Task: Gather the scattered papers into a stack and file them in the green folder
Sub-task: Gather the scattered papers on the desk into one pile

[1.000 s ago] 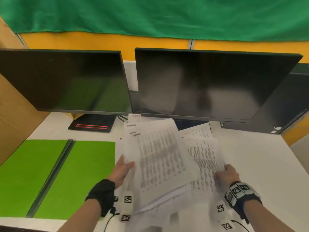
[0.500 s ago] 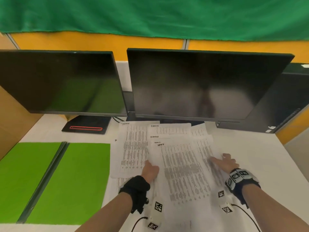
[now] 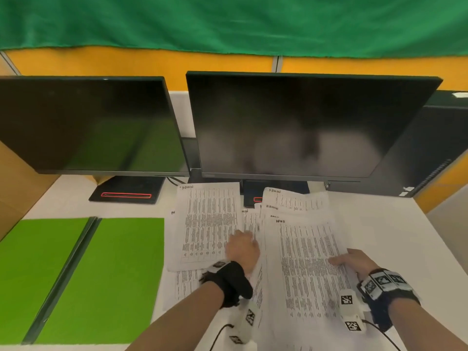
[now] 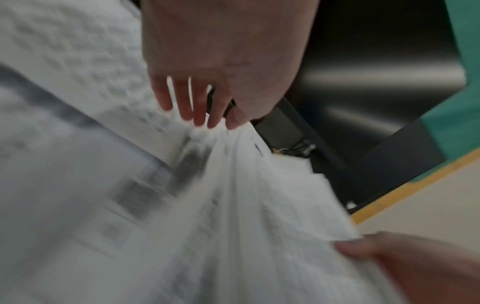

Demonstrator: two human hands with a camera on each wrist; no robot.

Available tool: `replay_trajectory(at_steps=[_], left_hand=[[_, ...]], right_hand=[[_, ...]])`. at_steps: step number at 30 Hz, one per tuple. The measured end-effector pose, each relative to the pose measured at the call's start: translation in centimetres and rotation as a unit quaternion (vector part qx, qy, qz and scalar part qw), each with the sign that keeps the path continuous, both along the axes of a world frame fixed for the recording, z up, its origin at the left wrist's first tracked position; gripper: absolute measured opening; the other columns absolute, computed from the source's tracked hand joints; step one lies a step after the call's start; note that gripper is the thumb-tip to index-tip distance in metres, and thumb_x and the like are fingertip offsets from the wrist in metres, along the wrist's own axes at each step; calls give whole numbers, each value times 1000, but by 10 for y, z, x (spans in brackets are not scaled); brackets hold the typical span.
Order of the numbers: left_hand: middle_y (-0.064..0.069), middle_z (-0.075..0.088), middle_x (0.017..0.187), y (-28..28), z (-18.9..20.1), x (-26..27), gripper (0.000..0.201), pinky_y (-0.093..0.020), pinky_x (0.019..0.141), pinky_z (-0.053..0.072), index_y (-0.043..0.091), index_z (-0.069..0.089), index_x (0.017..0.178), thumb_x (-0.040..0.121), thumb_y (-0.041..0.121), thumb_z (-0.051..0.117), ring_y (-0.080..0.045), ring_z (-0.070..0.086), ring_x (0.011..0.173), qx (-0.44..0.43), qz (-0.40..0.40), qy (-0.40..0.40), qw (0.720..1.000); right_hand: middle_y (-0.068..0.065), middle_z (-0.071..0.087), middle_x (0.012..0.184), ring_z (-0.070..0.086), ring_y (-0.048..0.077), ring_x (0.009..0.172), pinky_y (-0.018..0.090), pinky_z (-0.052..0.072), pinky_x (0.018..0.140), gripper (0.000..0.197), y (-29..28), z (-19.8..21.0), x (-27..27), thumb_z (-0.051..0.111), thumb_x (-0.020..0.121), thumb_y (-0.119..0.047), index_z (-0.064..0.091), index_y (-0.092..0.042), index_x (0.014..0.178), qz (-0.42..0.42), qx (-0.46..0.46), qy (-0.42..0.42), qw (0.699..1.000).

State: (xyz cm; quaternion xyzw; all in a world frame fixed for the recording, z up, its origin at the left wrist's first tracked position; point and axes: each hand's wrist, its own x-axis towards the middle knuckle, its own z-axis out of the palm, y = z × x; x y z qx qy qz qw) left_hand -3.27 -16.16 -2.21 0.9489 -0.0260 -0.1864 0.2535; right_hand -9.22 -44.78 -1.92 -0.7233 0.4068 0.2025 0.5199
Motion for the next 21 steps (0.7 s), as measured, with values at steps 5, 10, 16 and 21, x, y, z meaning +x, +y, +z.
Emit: replay_trajectory(at_steps=[5,10,16,21], left_hand=[[-14,-3,162,47,-8,10,109,-65,112,14,19,-3,153,74,74,49,-43,2,147,131,86,93,983],[-13,5,160,44,-24,11,108,-69,107,25,20,3,152,71,69,54,-44,8,145,185,68,74,978],[-11,36,139,55,-12,19,55,-46,97,47,15,32,137,87,20,52,-34,38,126,184,34,41,982],[-9,59,113,83,26,18,32,-38,81,55,10,50,125,95,18,44,-29,64,96,104,17,-91,990]], right_hand=[[21,64,110,60,34,96,44,47,93,35,2,0,-12,60,85,7,56,5,120,-4,4,-36,999],[23,60,127,57,39,114,52,40,105,45,2,-9,-13,60,85,8,51,5,129,-7,9,-30,999],[25,61,125,57,40,116,50,41,105,38,-10,-1,-11,61,84,8,56,7,121,20,-19,8,1000],[23,64,121,60,41,112,56,43,103,46,-21,-8,-12,67,81,0,55,5,125,10,-3,22,1000]])
